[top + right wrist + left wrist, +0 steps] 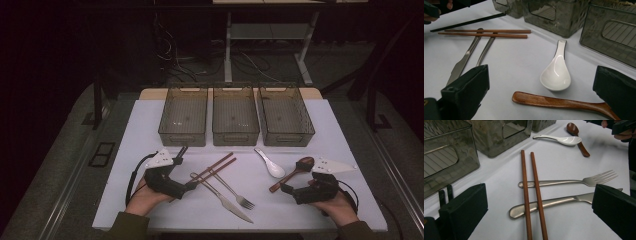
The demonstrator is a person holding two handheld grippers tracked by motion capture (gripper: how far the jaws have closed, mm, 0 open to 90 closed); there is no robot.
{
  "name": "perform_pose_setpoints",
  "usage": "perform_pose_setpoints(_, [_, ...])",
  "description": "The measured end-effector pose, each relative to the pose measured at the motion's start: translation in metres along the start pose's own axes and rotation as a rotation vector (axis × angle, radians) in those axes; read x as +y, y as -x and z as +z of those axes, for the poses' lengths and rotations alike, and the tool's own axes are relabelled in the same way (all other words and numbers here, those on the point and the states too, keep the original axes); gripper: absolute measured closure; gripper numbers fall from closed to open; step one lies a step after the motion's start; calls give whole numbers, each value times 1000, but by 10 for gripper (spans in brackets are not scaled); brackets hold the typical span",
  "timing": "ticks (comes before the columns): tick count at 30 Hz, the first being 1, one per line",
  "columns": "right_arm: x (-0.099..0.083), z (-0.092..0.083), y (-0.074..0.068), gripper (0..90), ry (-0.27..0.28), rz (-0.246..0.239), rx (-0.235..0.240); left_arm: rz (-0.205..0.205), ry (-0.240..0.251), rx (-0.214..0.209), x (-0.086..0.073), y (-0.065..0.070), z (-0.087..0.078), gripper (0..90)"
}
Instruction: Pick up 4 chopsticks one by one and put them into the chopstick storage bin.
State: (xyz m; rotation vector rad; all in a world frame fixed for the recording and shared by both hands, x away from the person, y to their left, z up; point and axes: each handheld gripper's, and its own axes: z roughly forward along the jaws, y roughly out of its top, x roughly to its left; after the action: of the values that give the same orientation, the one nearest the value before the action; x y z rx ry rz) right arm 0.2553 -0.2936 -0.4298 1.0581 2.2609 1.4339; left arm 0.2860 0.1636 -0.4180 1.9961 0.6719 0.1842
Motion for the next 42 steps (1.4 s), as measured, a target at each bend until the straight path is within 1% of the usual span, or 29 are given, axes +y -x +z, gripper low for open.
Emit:
perform_pose_setpoints(10, [-1, 2, 2, 4, -13, 6, 19, -4, -3, 16, 2, -1, -1, 0])
perform_pose_setpoints(14, [0, 3, 2, 4, -7, 9, 20, 5, -2, 24, 4, 0, -3, 0])
perform_pose_setpoints(16, [0, 3, 2, 4, -11, 10, 21, 15, -10, 41, 4, 0, -5, 0])
perform_pose_setpoints(22, [0, 2, 1, 4, -7, 5, 22, 11, -15, 46, 5, -3, -6, 0])
perform_pose_setpoints(24, [0, 3, 1, 4, -15, 4, 16, 10, -16, 44, 5, -4, -6, 2])
perform_pose_setpoints(27, [0, 3, 1, 4, -13, 4, 12, 10, -28, 51, 6, -6, -4, 3])
perform_pose_setpoints(34, [-1, 2, 2, 4, -15, 15, 14, 12, -24, 54, 9, -12, -4, 4])
perform_pose_setpoints(42, [-1, 1, 3, 4, -11, 18, 13, 4, -16, 74, 8, -18, -11, 25])
